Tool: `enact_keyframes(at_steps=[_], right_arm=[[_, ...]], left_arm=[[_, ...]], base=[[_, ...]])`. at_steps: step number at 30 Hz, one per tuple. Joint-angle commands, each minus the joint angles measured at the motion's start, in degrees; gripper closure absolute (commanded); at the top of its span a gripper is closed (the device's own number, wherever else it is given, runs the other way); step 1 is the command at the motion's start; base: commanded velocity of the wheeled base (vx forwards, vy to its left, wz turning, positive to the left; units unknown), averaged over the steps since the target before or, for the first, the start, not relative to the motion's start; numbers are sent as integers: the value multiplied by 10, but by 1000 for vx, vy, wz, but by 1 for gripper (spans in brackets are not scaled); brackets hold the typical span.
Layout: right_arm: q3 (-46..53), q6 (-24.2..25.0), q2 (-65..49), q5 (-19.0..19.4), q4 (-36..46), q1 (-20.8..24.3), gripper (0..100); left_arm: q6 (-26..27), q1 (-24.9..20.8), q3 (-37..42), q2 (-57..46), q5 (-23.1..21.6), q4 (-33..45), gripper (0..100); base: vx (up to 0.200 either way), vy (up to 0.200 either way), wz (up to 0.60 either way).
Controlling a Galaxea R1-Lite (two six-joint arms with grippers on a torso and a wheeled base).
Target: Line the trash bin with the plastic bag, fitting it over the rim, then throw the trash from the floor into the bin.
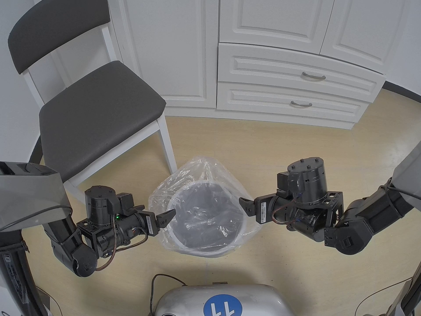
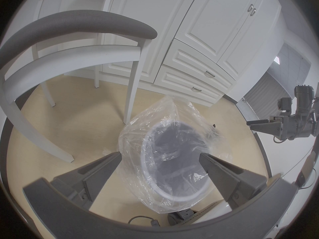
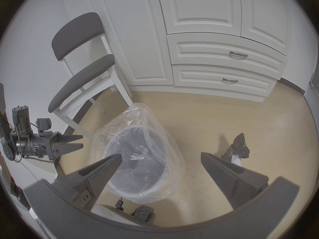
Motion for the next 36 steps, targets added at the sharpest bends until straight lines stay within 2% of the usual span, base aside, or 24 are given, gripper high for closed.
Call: enact_keyframes(at_steps=[1, 5, 7, 9, 10, 13, 17, 18, 21, 22, 23, 25, 29, 30, 36], right_arm=[[15, -20, -33, 1, 1, 1, 0], [26, -37, -48, -6, 3, 1, 0], [32, -44, -53, -19, 2, 1, 0], [35, -66, -61, -50, -4, 2, 0], [35, -66, -61, -50, -4, 2, 0], [44, -74, -69, -67, -2, 10, 0], [46, -76, -76, -69, 1, 13, 0], [41, -76, -73, -69, 2, 13, 0], [38, -73, -69, -61, 4, 5, 0], [38, -73, -68, -61, 3, 4, 0], [31, -71, -60, -61, -2, 2, 0], [4, -67, -39, -63, 2, 6, 0], [-1, -45, -12, -64, 4, 13, 0], [-9, -32, 8, -64, 4, 14, 0], [-19, -27, 35, -64, 5, 27, 0]], left_arm=[[2, -2, 0, -23, 1, 5, 0], [3, -2, 1, -48, 1, 11, 0], [7, -2, 3, -60, 1, 17, 0], [31, -9, 2, -85, 1, 45, 0], [31, -9, 2, -85, 1, 45, 0], [70, -12, -37, -90, 1, 104, 0], [84, -18, -91, -103, 1, 174, 0], [84, -20, -146, -120, 1, 252, 0], [83, -21, -235, -139, 1, 410, 0], [83, -22, -239, -140, 1, 417, 0], [83, -27, -268, -146, 0, 487, 0], [83, -26, -291, -144, 1, 551, 0], [84, -25, -294, -140, 11, 560, 0], [85, -25, -294, -138, 26, 560, 0], [88, -24, -301, -132, 42, 551, 0]], base=[[0, 0, 0], [0, 0, 0], [0, 0, 0], [0, 0, 0], [0, 0, 0], [0, 0, 0], [0, 0, 0], [0, 0, 0], [0, 0, 0], [0, 0, 0], [0, 0, 0], [0, 0, 0], [0, 0, 0], [0, 0, 0], [0, 0, 0]])
